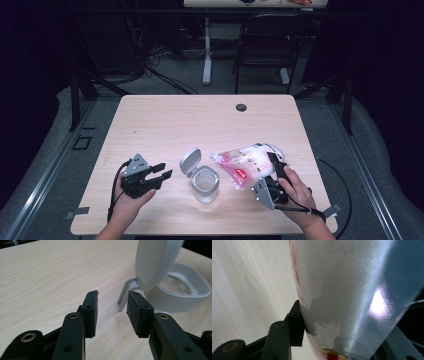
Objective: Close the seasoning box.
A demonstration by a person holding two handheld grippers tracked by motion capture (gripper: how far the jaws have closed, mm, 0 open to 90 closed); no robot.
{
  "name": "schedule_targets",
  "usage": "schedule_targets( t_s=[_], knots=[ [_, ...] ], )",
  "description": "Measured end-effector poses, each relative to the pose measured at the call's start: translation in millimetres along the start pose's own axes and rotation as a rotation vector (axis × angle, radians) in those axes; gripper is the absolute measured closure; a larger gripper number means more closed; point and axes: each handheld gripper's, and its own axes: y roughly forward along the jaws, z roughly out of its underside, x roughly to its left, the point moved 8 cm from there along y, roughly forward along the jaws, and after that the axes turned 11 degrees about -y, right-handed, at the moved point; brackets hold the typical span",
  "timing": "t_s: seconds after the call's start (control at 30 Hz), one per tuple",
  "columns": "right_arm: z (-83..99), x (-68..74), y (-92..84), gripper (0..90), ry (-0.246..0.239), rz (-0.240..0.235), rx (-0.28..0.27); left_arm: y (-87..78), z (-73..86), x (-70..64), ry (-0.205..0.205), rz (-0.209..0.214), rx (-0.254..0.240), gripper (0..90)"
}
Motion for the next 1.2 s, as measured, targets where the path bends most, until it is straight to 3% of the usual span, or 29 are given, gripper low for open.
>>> schedule_targets(
  t_s=[0.17, 0.23, 0.63, 0.67, 0.73, 0.8, 0.93, 1.2],
  knots=[
    [-0.1, -1.6, -3.4, 50.8, -0.015, 0.0, 0.014, -4.5, -2.8, -9.5, 0.011, 0.018, -0.01, 62.2],
    [-2.1, -0.6, -3.4, 50.8, -0.002, 0.003, -0.01, -7.2, -3.6, -12.6, 0.009, 0.025, -0.019, 62.3],
    [-8.8, 3.4, -8.7, 50.9, -0.034, 0.007, -0.024, -13.5, 2.2, -29.4, 0.028, 0.06, -0.015, 62.3],
    [-8.0, 3.4, -10.6, 50.9, -0.05, -0.004, -0.002, -14.1, 1.6, -30.6, 0.028, 0.063, -0.018, 62.3],
    [-9.9, 5.0, -8.8, 50.9, -0.043, 0.006, -0.027, -15.0, 0.8, -33.6, 0.03, 0.069, -0.023, 62.3],
    [-9.5, 4.8, -10.3, 50.9, -0.072, 0.001, -0.012, -15.4, 0.9, -36.9, 0.039, 0.077, -0.021, 62.1],
    [-10.3, 6.4, -10.3, 50.9, -0.079, -0.001, -0.019, -14.3, 0.6, -44.6, 0.055, 0.085, -0.017, 61.4],
    [-12.0, 7.4, -10.2, 50.9, -0.064, 0.001, -0.036, -11.5, -5.7, -61.8, 0.094, 0.116, -0.025, 61.0]
  ],
)
